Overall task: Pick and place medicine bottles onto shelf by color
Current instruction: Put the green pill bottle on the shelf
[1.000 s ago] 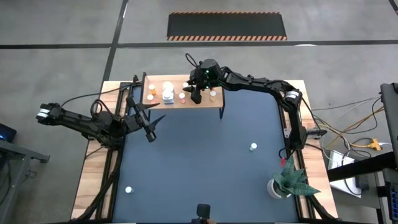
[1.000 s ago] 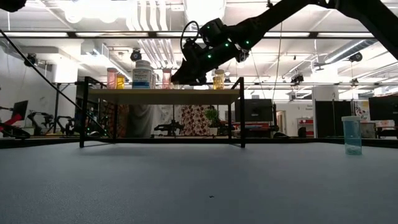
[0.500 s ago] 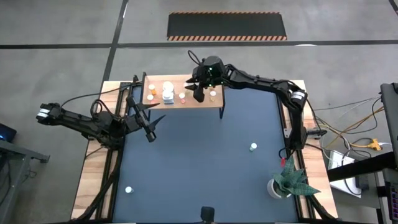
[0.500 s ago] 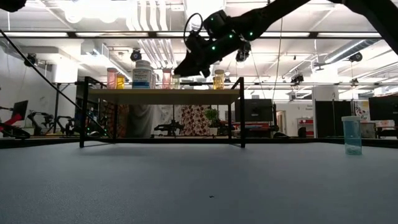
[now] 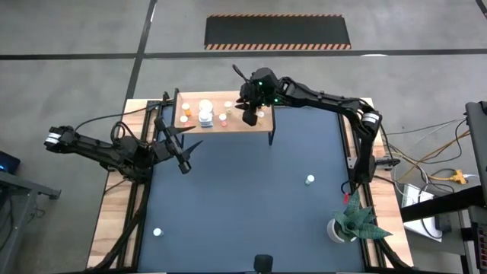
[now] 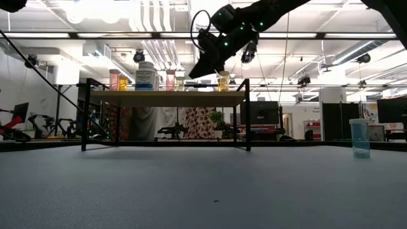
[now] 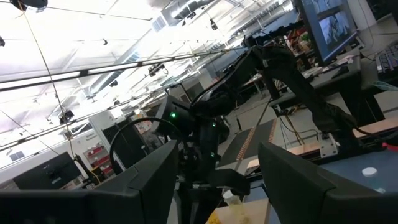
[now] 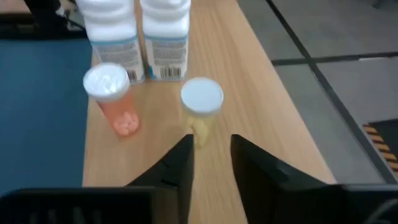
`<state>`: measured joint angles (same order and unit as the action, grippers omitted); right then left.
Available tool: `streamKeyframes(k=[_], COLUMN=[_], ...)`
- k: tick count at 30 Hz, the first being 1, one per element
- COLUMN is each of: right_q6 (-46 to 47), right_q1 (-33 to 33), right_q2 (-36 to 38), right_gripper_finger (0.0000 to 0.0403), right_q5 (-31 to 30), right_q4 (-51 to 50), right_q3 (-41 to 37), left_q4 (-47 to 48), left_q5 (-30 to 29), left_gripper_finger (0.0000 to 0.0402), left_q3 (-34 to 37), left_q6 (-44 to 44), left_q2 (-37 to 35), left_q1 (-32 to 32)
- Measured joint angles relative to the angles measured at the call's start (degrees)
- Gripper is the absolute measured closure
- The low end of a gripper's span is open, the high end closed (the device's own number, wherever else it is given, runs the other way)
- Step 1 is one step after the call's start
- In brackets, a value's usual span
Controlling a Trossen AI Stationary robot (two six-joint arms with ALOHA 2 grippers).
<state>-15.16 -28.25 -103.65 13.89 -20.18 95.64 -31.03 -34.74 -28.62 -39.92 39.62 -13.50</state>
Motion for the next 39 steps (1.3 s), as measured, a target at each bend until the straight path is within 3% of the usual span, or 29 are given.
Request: streamKeyframes(k=[9,39], right_q6=[-1.5,-1.4], right_q1=[0.5,0.6], right_q2=[-1.0,-3.3], right_gripper_finger=[0.0391,0.0394], right_q5=[-0.4,-0.5], right_q4=[0.4,4.2], right_q3=[0.0,0.0], left_q4=[-0.1,-0.1], left_q5=[0.0,0.0], left_gripper_finger=[0.0195,0.0195], left_q3=[0.0,0.0], left_q6=[0.0,0.0], left_q2=[0.1,0.1], left_q1=[0.0,0.0])
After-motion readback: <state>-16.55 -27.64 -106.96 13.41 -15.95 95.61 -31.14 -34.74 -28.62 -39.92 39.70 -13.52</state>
